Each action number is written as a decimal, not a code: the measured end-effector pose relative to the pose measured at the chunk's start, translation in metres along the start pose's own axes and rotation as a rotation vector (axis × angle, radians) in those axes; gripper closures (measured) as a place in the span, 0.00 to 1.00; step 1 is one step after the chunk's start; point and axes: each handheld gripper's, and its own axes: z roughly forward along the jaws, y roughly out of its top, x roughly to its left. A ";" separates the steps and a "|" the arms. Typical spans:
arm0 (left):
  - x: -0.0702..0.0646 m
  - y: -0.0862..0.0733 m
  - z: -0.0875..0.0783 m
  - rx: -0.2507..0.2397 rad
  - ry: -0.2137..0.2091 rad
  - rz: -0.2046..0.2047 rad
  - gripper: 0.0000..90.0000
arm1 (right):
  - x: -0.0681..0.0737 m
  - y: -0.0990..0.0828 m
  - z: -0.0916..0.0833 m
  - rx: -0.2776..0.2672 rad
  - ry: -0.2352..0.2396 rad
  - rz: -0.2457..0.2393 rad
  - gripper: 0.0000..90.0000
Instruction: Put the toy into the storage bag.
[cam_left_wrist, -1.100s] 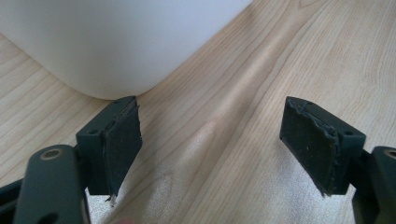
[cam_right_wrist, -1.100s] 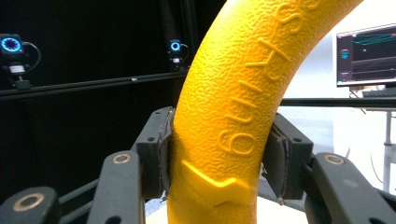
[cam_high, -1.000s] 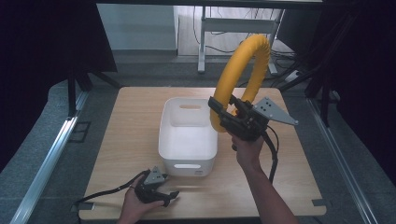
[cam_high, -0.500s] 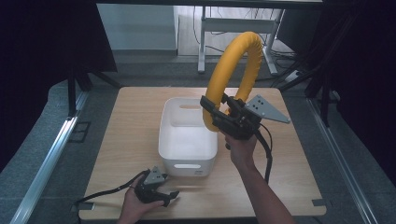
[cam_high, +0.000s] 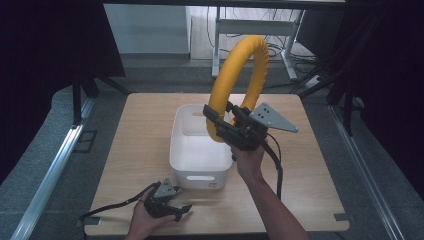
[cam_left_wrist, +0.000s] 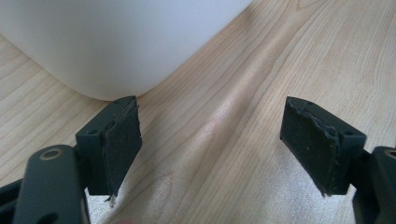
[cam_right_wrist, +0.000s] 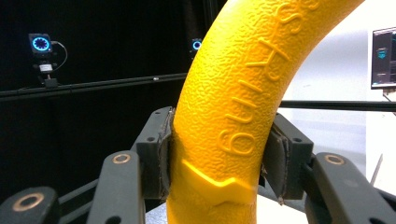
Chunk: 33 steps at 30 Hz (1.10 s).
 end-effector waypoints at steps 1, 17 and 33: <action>0.000 0.000 0.000 0.000 0.000 0.000 0.23 | 0.001 -0.001 0.001 0.002 0.002 -0.001 0.54; 0.000 0.001 -0.001 -0.006 -0.003 -0.004 0.23 | 0.019 -0.010 0.020 0.000 0.033 0.006 0.54; 0.000 0.001 -0.002 -0.008 -0.008 -0.006 0.23 | 0.035 -0.028 0.035 0.030 0.073 0.028 0.54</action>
